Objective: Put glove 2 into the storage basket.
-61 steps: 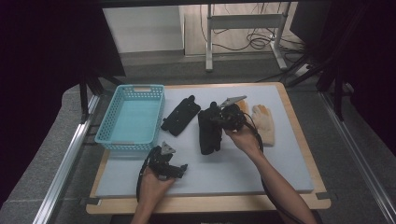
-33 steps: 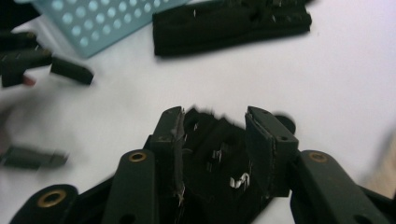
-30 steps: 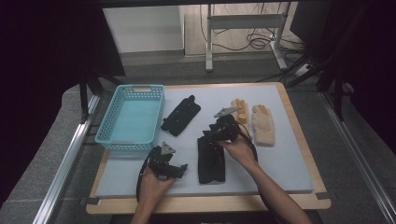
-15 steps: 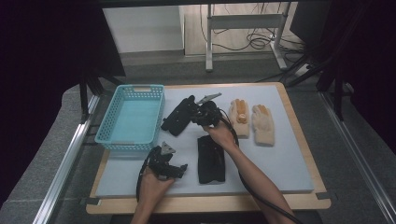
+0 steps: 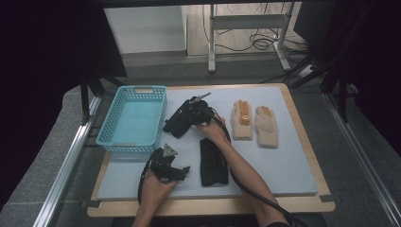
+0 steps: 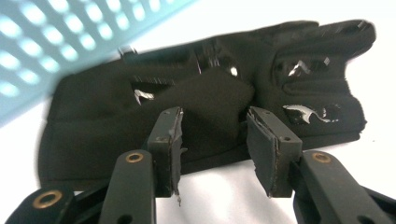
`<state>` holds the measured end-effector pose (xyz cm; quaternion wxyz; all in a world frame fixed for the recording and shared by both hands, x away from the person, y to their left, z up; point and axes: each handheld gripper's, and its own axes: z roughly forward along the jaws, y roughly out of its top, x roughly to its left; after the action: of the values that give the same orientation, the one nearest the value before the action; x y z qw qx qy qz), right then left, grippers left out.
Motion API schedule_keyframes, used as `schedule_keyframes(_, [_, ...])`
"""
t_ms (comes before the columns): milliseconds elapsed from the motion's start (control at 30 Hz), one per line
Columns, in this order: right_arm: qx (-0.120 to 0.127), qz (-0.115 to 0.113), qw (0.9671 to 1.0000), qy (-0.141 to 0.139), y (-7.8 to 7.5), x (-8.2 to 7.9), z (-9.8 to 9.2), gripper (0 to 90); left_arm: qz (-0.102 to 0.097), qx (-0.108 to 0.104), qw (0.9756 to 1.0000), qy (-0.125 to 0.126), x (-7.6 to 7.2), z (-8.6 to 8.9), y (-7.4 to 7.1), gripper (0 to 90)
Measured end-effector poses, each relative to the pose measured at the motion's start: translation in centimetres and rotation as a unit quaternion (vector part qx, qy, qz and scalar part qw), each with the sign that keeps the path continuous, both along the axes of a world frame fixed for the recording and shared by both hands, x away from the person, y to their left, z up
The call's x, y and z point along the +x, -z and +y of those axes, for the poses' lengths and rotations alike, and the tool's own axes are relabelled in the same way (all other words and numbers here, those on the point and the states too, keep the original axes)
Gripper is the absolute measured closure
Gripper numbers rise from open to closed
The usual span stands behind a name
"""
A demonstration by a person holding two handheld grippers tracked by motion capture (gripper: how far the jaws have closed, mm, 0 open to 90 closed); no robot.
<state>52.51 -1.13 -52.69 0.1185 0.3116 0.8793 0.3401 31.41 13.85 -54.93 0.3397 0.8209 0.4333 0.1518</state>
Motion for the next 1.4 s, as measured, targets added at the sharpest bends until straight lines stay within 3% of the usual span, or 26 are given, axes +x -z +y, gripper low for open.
schedule_keyframes(100, [-0.01,-0.013,0.9999,0.006,0.0,-0.2,0.2,63.7,0.0,-0.002,1.0,-0.002,0.0,0.0,0.0,1.5])
schedule_keyframes(200, [-0.015,-0.004,0.9998,0.013,-0.2,0.0,0.1,80.5,0.0,-0.002,1.0,-0.002,0.0,0.0,0.0,1.5])
schedule_keyframes(233, [-0.004,0.009,0.9998,0.014,-0.2,0.2,-0.2,85.4,0.0,-0.002,1.0,-0.002,0.0,0.0,0.0,1.5])
schedule_keyframes(267, [-0.001,0.01,0.9998,0.016,-0.2,0.2,-0.3,86.4,0.0,-0.002,1.0,-0.002,0.0,0.0,0.0,1.5])
schedule_keyframes(533, [0.02,0.013,0.9997,0.009,-0.8,-0.2,-0.8,88.9,0.0,-0.002,1.0,-0.001,0.0,0.0,0.0,1.5])
schedule_keyframes(933, [0.057,-0.01,0.998,-0.025,-4.7,-3.5,-2.8,89.2,0.0,0.0,1.0,0.0,0.0,0.0,0.0,1.5])
schedule_keyframes(1133, [0.079,-0.017,0.9963,-0.03,-6.8,-5.1,-4.9,89.3,0.001,0.0,1.0,0.0,0.0,0.0,0.0,1.5])
schedule_keyframes(1233, [0.073,-0.027,0.9965,-0.03,-7.5,-5.8,-5.7,89.2,0.0,-0.002,1.0,-0.002,0.0,0.0,0.0,1.5])
schedule_keyframes(1400, [0.063,-0.023,0.9975,-0.024,-7.3,-6.2,-6.7,88.9,0.0,-0.003,1.0,-0.002,0.0,0.0,0.0,1.5])
